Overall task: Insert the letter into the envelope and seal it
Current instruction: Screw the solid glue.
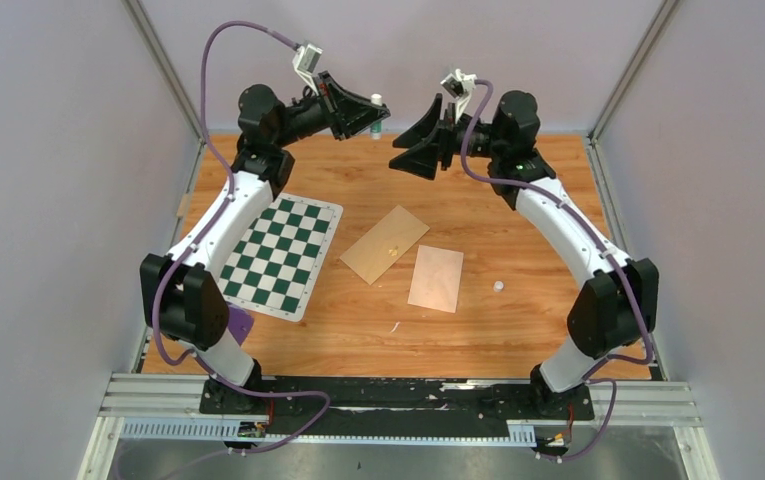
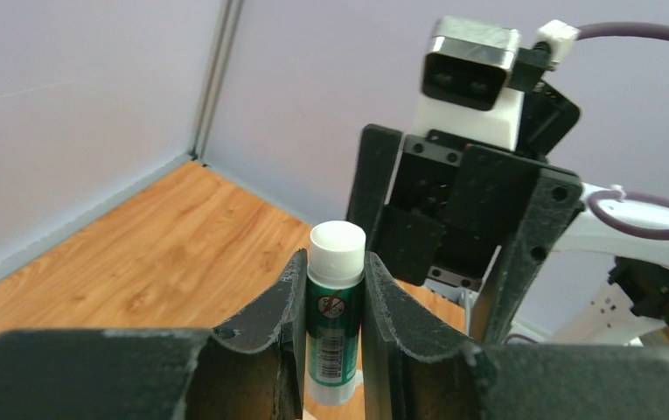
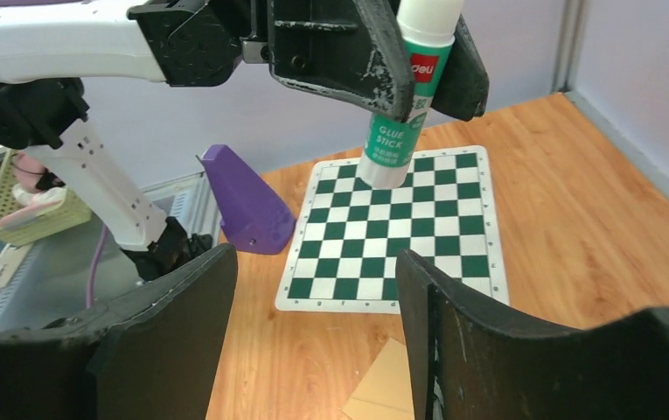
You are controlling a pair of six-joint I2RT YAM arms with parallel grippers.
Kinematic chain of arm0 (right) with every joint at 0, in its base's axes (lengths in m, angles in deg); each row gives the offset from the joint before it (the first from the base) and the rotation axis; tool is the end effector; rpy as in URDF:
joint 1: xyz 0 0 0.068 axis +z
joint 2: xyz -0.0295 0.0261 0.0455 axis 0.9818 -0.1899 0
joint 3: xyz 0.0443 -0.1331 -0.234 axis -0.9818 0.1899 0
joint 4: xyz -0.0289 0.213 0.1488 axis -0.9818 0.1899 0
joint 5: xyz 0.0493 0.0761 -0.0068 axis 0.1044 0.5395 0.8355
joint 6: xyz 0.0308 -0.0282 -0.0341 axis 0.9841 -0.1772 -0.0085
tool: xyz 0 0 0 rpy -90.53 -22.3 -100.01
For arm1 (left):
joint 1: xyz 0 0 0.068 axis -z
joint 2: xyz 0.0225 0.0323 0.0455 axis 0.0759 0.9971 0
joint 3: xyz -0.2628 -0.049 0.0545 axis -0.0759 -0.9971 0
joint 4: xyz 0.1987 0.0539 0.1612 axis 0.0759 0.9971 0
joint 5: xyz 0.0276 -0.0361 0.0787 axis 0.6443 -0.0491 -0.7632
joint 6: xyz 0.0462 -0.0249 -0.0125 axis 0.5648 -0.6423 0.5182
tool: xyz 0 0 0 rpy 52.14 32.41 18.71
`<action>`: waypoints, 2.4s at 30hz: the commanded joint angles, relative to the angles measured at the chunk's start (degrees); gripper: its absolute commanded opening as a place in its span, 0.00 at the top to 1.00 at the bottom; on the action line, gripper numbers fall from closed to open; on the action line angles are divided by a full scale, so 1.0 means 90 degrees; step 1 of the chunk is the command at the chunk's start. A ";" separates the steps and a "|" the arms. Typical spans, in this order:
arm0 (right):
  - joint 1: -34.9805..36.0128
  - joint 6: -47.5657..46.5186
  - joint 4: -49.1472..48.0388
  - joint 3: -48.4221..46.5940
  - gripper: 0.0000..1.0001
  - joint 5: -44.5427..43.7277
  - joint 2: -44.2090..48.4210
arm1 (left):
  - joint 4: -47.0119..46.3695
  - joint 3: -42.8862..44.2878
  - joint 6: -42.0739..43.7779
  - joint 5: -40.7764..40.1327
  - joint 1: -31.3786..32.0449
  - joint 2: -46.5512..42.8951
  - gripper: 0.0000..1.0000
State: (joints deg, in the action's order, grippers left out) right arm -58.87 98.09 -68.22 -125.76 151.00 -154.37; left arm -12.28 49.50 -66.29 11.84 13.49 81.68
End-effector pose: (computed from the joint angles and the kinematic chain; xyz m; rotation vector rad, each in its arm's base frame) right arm 0.3358 0.1569 0.4204 -0.9446 1.3838 1.3090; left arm 0.3517 -0.1412 0.4440 0.5280 1.3823 -1.3749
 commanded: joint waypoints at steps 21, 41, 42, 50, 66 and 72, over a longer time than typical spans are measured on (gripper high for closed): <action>0.0440 0.1133 -0.1366 -0.1407 0.63 -0.0062 -0.1289 | -0.0406 0.0242 -0.0207 0.0395 0.0024 -0.0133 1.00; 0.0463 0.1145 -0.1156 -0.1373 0.67 -0.0215 -0.1315 | -0.0441 0.0273 -0.0221 0.0234 0.0022 -0.0003 1.00; 0.0462 0.1152 -0.1152 -0.1370 0.70 -0.0222 -0.1315 | -0.0439 0.0272 -0.0228 0.0233 0.0025 0.0007 1.00; 0.0471 0.1089 -0.0462 -0.1401 1.00 -0.1369 -0.1235 | -0.0362 0.0250 -0.0068 0.0135 0.0025 -0.0016 1.00; 0.2447 -0.2520 -0.0630 -0.0629 1.00 -0.8258 -0.0108 | 0.0356 -0.0273 0.1411 -0.2526 0.0513 -0.0419 1.00; 0.2607 -0.2709 -0.0810 -0.0905 1.00 -0.9088 -0.0265 | 0.0906 -0.0506 0.1627 -0.4197 0.0799 -0.0631 1.00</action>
State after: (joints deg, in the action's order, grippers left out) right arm -36.29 79.60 -69.05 -129.68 78.70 -157.08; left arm -10.38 46.88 -54.18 -13.73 18.67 77.88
